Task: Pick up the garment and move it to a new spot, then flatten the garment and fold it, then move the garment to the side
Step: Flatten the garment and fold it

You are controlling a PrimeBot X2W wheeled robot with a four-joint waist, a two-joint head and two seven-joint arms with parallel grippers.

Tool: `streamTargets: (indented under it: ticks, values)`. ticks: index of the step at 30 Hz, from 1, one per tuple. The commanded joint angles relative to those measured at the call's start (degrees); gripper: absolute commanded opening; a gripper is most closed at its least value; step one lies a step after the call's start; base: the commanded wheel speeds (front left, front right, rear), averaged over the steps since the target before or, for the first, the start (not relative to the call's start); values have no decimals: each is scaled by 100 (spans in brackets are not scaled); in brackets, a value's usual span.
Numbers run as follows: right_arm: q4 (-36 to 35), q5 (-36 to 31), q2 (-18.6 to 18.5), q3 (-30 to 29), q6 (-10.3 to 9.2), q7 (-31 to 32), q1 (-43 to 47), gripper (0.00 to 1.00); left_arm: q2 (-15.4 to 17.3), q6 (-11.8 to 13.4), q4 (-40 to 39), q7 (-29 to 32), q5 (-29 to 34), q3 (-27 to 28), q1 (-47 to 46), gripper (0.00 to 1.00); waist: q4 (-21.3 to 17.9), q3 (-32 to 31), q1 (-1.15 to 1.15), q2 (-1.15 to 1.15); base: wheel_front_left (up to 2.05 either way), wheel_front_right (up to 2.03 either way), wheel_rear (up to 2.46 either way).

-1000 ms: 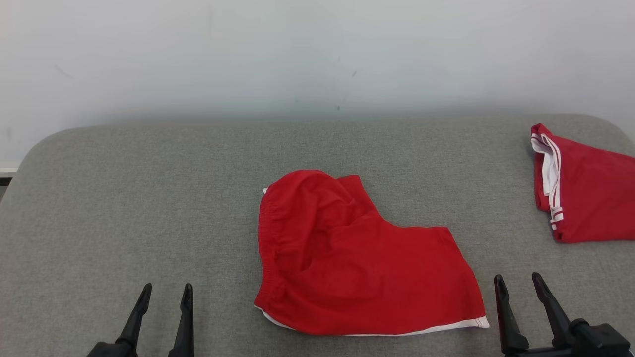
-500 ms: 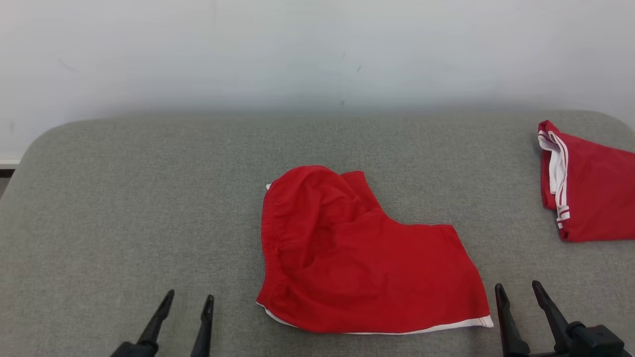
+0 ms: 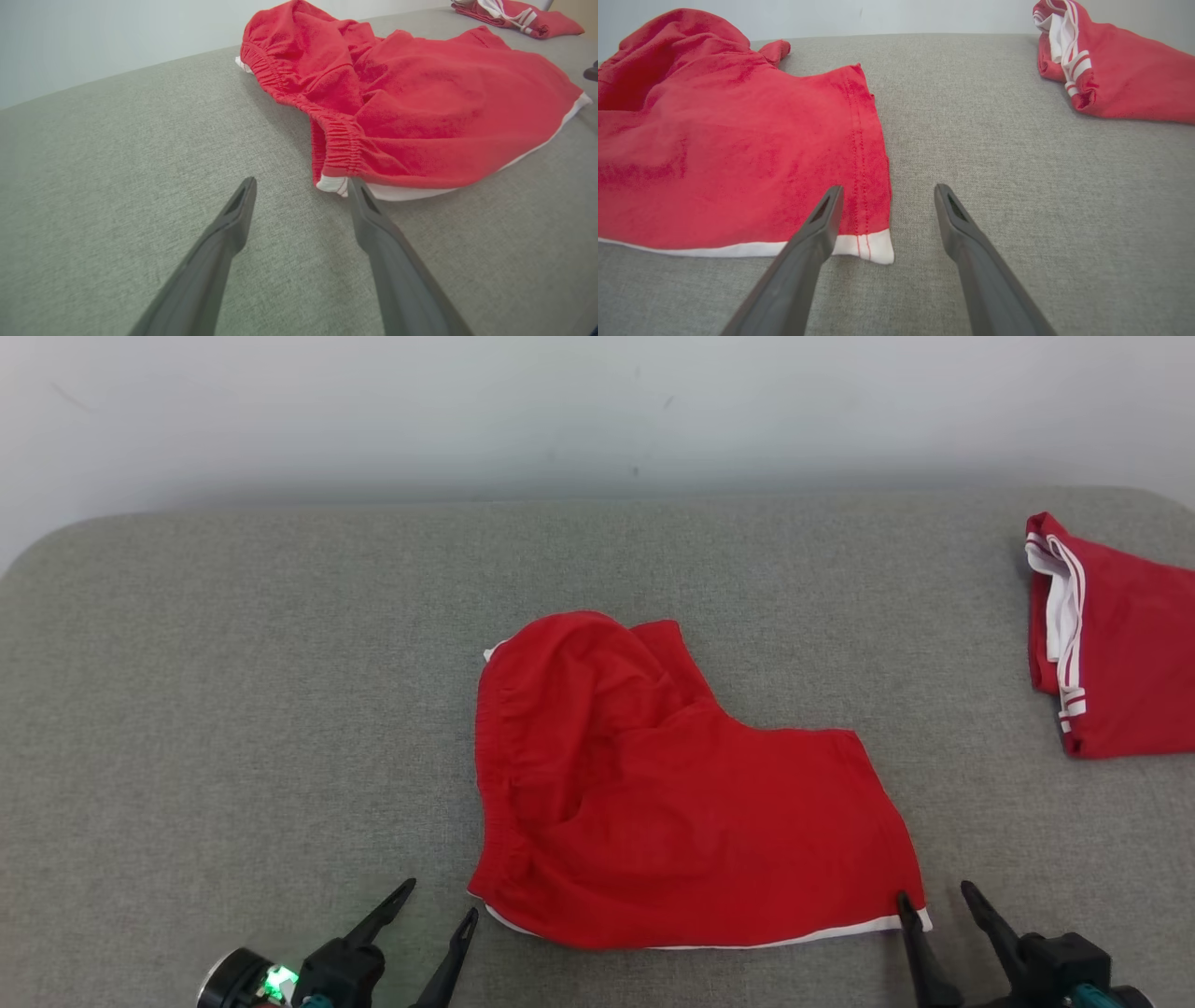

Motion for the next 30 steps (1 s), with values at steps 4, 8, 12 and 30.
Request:
streamTargets:
  ticks: [4,8,12,30]
  values:
    - [220,65,-5,221,-16,-13,-165,100,155,12,191,-17,-132,-414,-352,100,-70,122,-1,0,0,0,0]
    - [437,128,10,383,-16,-13,-315,100,280,12,348,-17,-243,-829,-681,100,-118,187,-1,0,0,0,0]
    - [612,172,35,509,-16,-11,-419,100,332,12,512,-17,-399,-1171,-923,100,-149,230,-1,0,0,0,0]
    - [206,476,-33,559,-16,-12,-480,0,370,13,-140,-17,-353,-1110,-791,0,-117,181,-1,0,0,0,0]
